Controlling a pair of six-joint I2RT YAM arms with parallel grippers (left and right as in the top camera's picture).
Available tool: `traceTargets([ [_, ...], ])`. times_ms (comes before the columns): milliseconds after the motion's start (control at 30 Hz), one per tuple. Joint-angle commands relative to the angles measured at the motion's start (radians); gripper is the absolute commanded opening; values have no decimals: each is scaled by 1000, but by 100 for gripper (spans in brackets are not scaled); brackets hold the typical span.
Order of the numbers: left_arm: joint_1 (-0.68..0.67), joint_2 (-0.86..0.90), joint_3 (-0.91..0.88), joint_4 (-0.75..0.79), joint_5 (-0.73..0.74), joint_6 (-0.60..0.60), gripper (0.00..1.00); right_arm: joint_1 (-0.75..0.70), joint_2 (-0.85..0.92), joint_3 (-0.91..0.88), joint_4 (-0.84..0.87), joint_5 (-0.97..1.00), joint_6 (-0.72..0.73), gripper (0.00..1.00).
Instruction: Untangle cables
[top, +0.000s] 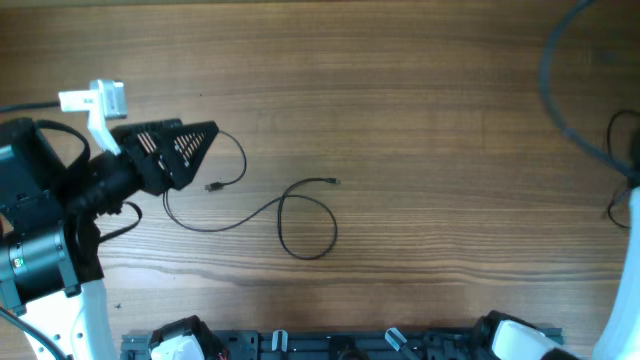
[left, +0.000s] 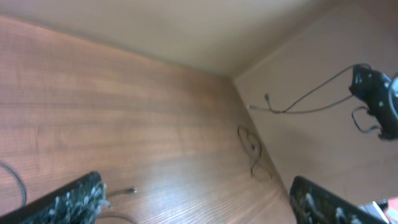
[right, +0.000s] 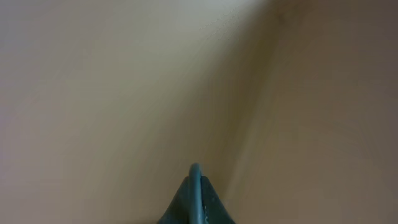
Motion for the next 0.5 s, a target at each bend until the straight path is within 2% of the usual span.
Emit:
traceTargets([
  [0,4,-7,3,-115,-14,180,100,-163,122,2,-44,-61,163,4],
  [133,5,-7,3,-251,-45,274,100,-317,238,2,-81,-184,254,5],
  [233,4,-7,3,-298,-45,288,99,-409,326,2,-90,-218,399,5],
  [300,-2,-7,3,-311,-45,289,100,-460,371,2,-113,-197,523,4],
  [367,-17,-7,3,-313,-45,289,100,-527,414,2,-180,-116,747,4],
  [467,-39,-7,3,-313,-47,289,100,-609,450,2,-274,-107,963,4],
])
